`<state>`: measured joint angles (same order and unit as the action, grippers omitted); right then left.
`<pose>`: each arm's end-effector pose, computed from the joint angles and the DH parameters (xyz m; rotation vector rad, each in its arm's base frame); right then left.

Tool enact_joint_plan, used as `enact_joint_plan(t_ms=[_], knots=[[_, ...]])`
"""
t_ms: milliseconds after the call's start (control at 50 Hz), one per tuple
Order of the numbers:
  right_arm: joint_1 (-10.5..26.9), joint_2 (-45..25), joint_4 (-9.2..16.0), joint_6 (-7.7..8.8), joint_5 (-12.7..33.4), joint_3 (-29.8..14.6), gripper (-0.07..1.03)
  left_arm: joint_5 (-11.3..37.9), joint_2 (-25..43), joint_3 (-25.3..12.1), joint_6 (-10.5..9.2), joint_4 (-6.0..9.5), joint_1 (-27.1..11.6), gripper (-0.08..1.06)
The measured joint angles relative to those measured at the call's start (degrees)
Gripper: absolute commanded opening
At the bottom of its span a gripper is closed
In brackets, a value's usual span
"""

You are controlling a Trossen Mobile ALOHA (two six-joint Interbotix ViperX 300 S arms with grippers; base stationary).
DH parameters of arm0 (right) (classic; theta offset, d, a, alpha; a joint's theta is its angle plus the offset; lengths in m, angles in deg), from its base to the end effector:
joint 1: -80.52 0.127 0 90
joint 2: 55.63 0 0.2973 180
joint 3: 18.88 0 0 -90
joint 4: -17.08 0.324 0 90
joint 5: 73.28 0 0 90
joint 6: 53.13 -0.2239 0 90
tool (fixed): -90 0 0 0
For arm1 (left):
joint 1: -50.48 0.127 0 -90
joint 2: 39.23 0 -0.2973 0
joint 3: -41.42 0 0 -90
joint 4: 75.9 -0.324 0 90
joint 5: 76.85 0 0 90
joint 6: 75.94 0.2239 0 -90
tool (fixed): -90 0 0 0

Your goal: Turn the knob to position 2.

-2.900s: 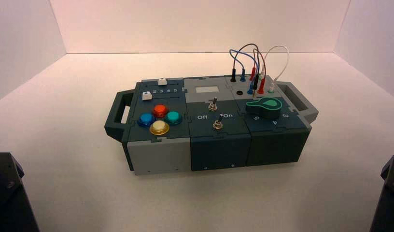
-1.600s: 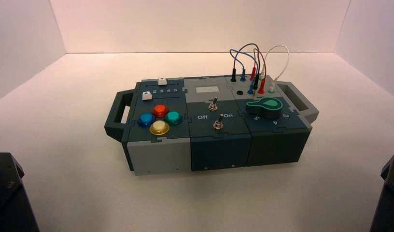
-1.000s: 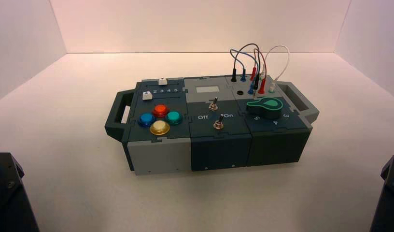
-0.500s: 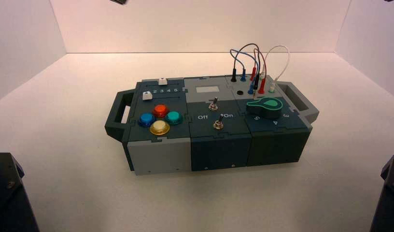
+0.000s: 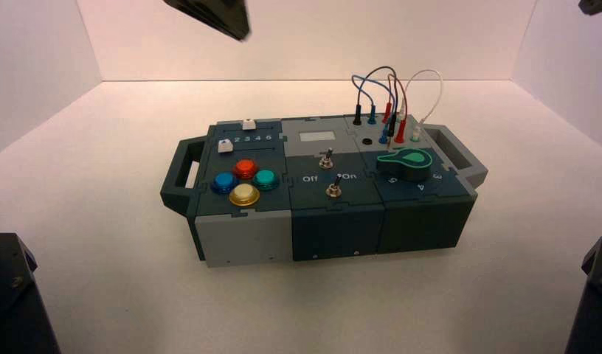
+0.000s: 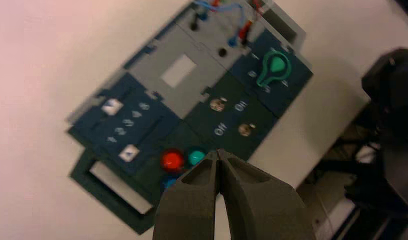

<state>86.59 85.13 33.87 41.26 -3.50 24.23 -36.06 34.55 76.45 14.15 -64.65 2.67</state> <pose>0.1868 0.0809 0.1691 0.1149 1.0770 0.3287 0.2058 -0.2695 0.1175 0.2442 1.0600 -0.7934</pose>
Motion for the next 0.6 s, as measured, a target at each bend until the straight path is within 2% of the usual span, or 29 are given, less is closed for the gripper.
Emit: enact_joint_plan(t_ms=[260, 600], knots=[[0.1, 0.0, 0.0, 0.97, 0.2, 0.6, -0.03, 3.9, 8.0, -4.3, -0.53, 0.35, -6.4, -0.03], [0.1, 0.0, -0.3, 1.41, -0.4, 0.6, -0.03, 4.0, 17.3, -8.3, -0.62, 0.44, -10.0, -0.03]])
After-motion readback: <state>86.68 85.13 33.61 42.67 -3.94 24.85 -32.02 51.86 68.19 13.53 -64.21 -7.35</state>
